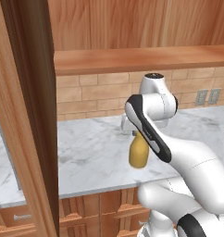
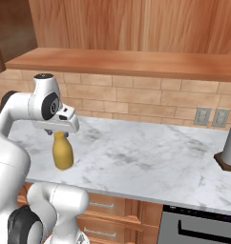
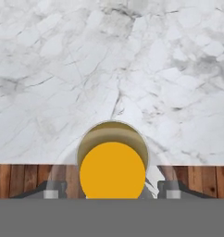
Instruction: There is a tray on the dining counter. Grab the cup, mug, and pitcher and place them on the tray. The pitcher may be placed next to the tray if it cannot fit the tray.
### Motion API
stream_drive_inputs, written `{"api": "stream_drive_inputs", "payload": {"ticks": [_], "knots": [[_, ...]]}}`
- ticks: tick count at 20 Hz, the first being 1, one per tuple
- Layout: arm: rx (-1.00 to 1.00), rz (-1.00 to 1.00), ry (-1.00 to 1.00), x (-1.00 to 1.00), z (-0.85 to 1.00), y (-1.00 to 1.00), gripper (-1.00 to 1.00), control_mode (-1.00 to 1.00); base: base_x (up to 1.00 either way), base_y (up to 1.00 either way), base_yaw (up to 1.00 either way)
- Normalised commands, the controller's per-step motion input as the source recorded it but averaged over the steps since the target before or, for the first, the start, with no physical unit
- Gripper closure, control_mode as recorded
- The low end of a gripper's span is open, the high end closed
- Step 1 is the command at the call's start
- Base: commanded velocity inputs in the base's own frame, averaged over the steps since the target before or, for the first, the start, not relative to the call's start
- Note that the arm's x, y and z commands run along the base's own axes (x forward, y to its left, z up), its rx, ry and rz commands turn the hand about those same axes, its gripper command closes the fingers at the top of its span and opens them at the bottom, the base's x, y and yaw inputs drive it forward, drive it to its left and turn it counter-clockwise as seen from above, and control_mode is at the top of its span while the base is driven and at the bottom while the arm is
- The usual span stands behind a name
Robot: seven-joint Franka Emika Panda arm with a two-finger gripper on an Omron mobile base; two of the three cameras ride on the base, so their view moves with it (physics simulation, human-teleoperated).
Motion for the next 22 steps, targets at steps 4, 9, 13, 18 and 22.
{"api": "stream_drive_inputs", "payload": {"ticks": [4, 9, 13, 18, 22], "knots": [[0.0, 0.0, 0.0, 0.0, 0.0, 0.0, 1.0, 1.0, -0.39, -0.08, 0.05], [0.0, 0.0, 0.0, 0.0, 0.0, 0.0, 1.0, 1.0, -0.54, -0.21, 0.1], [0.0, 0.0, 0.0, 0.0, 0.0, 0.0, 1.0, 1.0, -0.57, -0.08, 0.08], [0.0, 0.0, 0.0, 0.0, 0.0, 0.0, 1.0, 1.0, -0.69, -0.27, 0.18], [0.0, 0.0, 0.0, 0.0, 0.0, 0.0, 1.0, 1.0, -0.82, -0.34, 0.32]]}}
